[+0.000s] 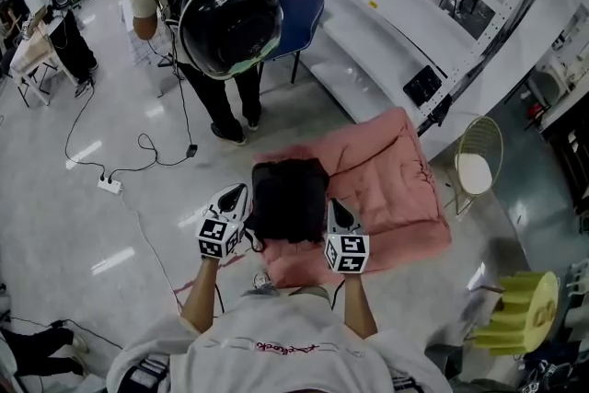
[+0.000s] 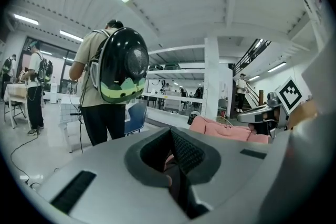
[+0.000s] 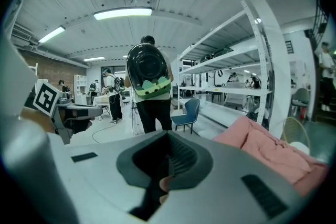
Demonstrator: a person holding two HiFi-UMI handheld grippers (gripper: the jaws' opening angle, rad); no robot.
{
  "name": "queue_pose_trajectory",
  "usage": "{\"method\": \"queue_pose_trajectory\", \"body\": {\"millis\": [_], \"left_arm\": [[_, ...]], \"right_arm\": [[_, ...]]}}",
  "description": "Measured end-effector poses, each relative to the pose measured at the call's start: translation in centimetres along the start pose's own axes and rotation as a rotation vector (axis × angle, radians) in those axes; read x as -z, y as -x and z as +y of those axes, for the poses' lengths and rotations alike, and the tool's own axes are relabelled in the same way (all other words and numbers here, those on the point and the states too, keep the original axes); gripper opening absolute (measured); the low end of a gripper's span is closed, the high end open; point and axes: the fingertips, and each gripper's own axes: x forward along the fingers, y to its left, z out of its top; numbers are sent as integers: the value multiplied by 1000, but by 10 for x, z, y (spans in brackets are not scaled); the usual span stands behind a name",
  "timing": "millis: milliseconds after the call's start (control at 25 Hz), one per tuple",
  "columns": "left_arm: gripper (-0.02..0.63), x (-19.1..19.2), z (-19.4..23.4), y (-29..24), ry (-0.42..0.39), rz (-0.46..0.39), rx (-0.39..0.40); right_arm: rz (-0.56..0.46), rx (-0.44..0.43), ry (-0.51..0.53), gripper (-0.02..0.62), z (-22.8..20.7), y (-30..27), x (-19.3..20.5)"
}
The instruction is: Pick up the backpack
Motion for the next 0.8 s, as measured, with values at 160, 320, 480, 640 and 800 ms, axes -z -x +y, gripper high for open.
{"method": "queue_pose_trajectory", "body": {"millis": [160,320,480,640,800], "left_arm": [[9,5,-2,-13,5,24,4],[9,9,-1,-23,5,31,-23],[9,16,-6,-29,-1,28,-69],[9,13,-10,-32,2,18,-114],[9,16,-13,-33,14,27,-151]], "right_arm": [[18,4,-11,18,-12,-6,1],[19,-16,2,18,-22,-15,2],[17,-68,9,18,-31,-25,15],[17,-114,11,18,-38,-36,17],[20,-152,13,18,-42,-46,18]]}}
